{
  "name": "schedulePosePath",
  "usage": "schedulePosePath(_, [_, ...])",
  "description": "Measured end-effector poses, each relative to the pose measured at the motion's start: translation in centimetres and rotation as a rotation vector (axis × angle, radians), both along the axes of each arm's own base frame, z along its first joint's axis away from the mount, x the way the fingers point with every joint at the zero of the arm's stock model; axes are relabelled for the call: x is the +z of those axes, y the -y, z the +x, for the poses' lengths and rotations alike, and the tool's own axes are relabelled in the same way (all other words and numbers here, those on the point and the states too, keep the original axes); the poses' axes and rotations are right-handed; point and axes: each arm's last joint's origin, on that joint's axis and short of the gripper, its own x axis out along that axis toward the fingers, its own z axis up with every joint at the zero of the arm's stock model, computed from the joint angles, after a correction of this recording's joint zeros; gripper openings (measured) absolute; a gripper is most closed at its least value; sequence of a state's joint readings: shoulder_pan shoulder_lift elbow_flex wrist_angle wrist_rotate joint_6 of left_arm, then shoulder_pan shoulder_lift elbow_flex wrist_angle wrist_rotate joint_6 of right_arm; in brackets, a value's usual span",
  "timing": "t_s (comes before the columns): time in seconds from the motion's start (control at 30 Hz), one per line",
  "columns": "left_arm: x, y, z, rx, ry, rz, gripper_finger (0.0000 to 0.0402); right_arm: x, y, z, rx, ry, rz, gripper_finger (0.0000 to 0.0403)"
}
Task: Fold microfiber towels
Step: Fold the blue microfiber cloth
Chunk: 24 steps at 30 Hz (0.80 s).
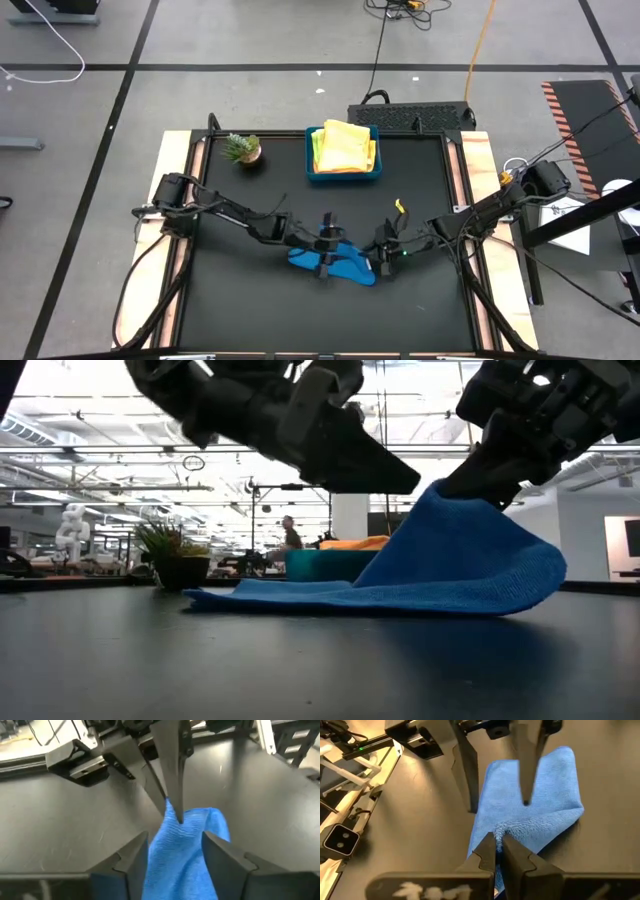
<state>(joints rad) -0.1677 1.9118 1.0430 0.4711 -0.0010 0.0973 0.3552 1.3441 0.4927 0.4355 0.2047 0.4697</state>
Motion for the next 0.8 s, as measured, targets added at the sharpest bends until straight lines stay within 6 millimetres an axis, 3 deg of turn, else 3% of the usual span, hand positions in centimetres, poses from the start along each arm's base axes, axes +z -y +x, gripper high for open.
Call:
schedulePosePath(0.13, [0.8,0.1,0.6,-0.014,-0.004,0.031,0.0213,0.1,0.0,0.0,0.010,0.012,-0.018,0.0003])
schedulePosePath(0.27, [0.9,-0.3,0.7,-0.025,-0.002,0.020,0.0219,0.1,0.0,0.1,0.017,0.017,-0.033,0.0003])
schedulePosePath(0.53, [1.0,-2.6,0.9,-0.149,-0.016,-0.103,0.0188,0.8,-0.1,0.4,0.038,0.099,-0.054,0.0002])
schedulePosePath(0.8, [1.1,-3.1,1.0,-0.145,-0.002,-0.106,0.0141,1.0,-0.2,0.5,0.046,0.118,-0.067,0.0002])
